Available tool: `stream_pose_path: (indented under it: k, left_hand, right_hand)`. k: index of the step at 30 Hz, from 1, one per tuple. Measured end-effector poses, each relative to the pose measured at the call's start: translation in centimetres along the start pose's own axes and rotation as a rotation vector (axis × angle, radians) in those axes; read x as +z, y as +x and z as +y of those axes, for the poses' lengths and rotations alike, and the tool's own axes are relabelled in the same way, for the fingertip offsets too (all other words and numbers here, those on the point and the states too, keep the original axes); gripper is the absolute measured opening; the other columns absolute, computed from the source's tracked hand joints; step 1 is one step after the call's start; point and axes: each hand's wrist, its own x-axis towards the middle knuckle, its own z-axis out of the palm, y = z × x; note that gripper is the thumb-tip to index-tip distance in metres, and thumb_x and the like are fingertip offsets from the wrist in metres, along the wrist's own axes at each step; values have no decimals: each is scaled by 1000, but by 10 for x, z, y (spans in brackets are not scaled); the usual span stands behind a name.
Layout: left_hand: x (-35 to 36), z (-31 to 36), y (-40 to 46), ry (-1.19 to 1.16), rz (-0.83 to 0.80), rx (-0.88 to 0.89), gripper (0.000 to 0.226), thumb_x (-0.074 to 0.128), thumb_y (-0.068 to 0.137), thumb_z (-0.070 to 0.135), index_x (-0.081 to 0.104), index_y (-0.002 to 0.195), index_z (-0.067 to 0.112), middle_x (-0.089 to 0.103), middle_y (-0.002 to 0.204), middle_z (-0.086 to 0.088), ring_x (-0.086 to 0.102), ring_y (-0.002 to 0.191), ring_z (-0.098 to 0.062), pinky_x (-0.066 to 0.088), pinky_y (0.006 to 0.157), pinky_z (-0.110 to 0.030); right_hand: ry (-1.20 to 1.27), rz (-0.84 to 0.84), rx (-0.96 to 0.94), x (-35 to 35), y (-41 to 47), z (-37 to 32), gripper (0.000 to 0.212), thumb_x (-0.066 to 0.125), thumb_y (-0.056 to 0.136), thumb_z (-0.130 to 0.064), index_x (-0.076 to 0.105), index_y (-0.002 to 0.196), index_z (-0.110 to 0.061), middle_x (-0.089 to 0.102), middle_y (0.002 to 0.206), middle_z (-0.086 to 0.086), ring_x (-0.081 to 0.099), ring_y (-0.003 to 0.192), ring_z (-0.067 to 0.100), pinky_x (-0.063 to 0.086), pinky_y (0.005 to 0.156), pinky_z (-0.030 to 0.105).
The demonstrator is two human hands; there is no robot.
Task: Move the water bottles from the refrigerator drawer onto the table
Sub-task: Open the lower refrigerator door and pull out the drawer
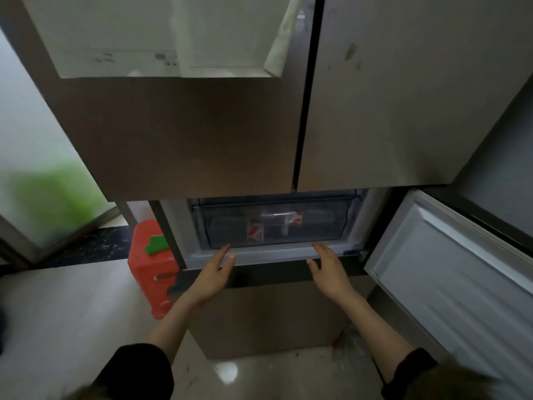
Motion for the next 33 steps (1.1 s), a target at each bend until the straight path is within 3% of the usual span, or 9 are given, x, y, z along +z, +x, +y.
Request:
stream_pose_path:
  k: [5,8,10,14,18,21,25,29,33]
  left_hand:
    - [20,-2,45,-497,97,-306,54,21,100,42,31,143,11,30,151,-7,30,138,-23,24,112,-41]
    - [20,9,68,-925,156,-386,52,19,101,39,35,140,9,34,149,-9,33,136,-24,31,103,-43]
    - [15,19,83,-1246,213,-399,54,20,100,41,34,140,8,37,147,-13,36,134,-28,35,98,-45]
    - [4,37,104,-1659,273,-332,61,19,99,46,24,144,6,32,148,-20,34,134,-36,28,108,-53]
    - [7,39,110,-1748,284,-334,57,19,99,45,34,140,7,41,143,-18,40,130,-35,30,105,-53]
    - [9,38,108,-1685,288,-334,57,16,99,46,41,136,9,46,140,-15,46,125,-32,32,103,-52]
    - [1,38,109,-1665,247,-369,61,12,99,46,28,143,7,35,148,-16,36,134,-31,32,102,-48]
    - [2,37,106,-1702,257,-354,60,12,99,45,26,143,6,35,148,-17,35,135,-31,34,97,-49]
    - [7,31,90,-1662,256,-374,62,14,98,48,34,138,6,42,143,-15,41,131,-30,38,91,-51]
  right_hand:
    - [275,-20,180,6,52,18,42,38,100,-21,38,139,-6,41,144,12,41,128,24,30,107,31]
    - [904,-63,483,-1,89,19,36,35,100,-30,46,128,-9,51,132,12,50,115,24,38,96,38]
    - [1370,-75,602,-9,111,23,37,34,100,-38,49,122,-11,52,131,14,51,118,31,40,94,44]
    - [1727,15,605,-20,135,29,49,25,99,-46,47,126,-11,46,140,16,43,128,34,32,105,50]
    - [1943,25,581,-25,144,29,57,20,99,-47,43,135,-9,43,143,13,40,132,31,28,110,49]
    - [2008,21,578,-21,143,28,58,18,99,-49,55,119,-8,50,138,12,46,128,30,30,109,50]
    - [2017,16,564,-20,140,28,64,16,97,-53,57,114,-7,56,130,11,51,120,32,33,105,53]
    - [1990,26,565,-25,135,26,64,21,95,-57,54,121,-8,63,111,17,58,99,32,44,83,52]
    - [1941,21,579,-27,116,28,63,21,95,-58,54,119,-10,61,117,13,57,103,29,42,86,52]
